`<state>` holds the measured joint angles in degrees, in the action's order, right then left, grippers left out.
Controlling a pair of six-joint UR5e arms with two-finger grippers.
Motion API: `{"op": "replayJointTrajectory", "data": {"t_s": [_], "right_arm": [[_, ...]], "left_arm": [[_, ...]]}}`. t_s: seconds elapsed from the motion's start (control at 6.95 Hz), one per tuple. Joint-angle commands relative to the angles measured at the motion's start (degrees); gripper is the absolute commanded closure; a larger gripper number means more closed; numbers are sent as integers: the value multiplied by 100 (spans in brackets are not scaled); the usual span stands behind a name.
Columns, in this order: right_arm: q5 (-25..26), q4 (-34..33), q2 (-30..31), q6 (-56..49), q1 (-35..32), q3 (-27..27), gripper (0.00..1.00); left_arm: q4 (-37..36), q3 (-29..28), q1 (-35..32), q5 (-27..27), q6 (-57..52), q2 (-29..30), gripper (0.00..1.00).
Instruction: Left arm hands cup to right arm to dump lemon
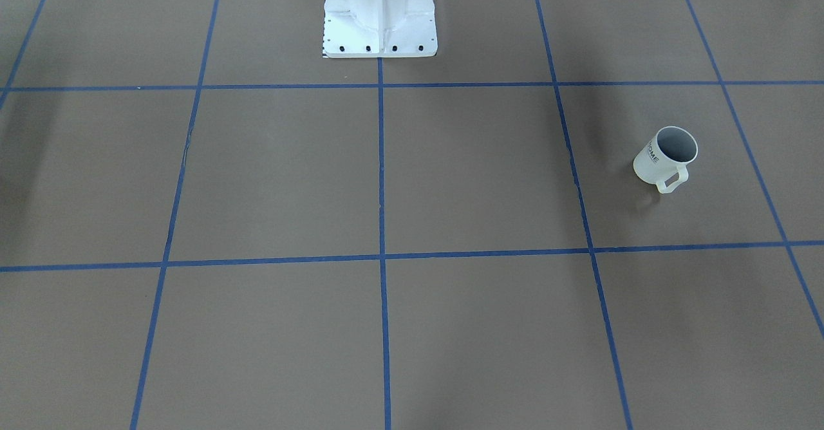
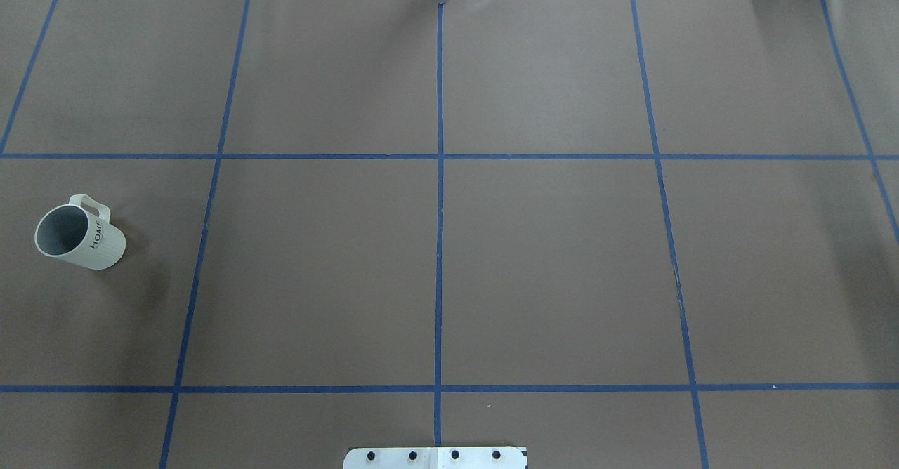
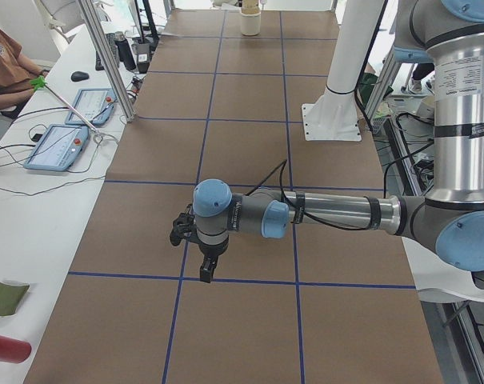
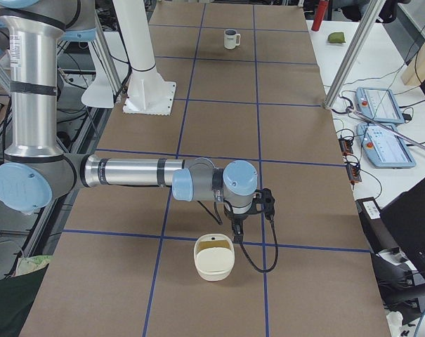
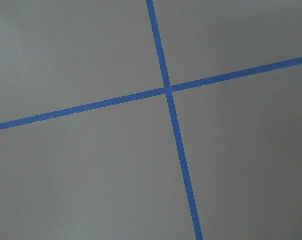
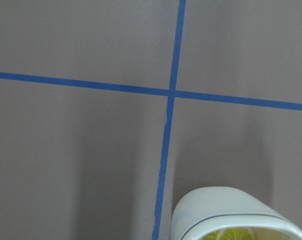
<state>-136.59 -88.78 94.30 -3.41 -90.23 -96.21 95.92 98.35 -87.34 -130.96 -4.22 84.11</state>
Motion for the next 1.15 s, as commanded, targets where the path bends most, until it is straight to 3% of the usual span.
{"op": "replayJointTrajectory", "data": {"t_s": [0.0, 1.01], "right_arm": [[-8, 1, 1, 7, -3, -38, 0], [-17, 1, -34, 16, 5, -56, 0]], "left_arm": [[-3, -9, 7, 0, 0, 9, 0], [5, -140, 24, 9, 18, 149, 0]]}}
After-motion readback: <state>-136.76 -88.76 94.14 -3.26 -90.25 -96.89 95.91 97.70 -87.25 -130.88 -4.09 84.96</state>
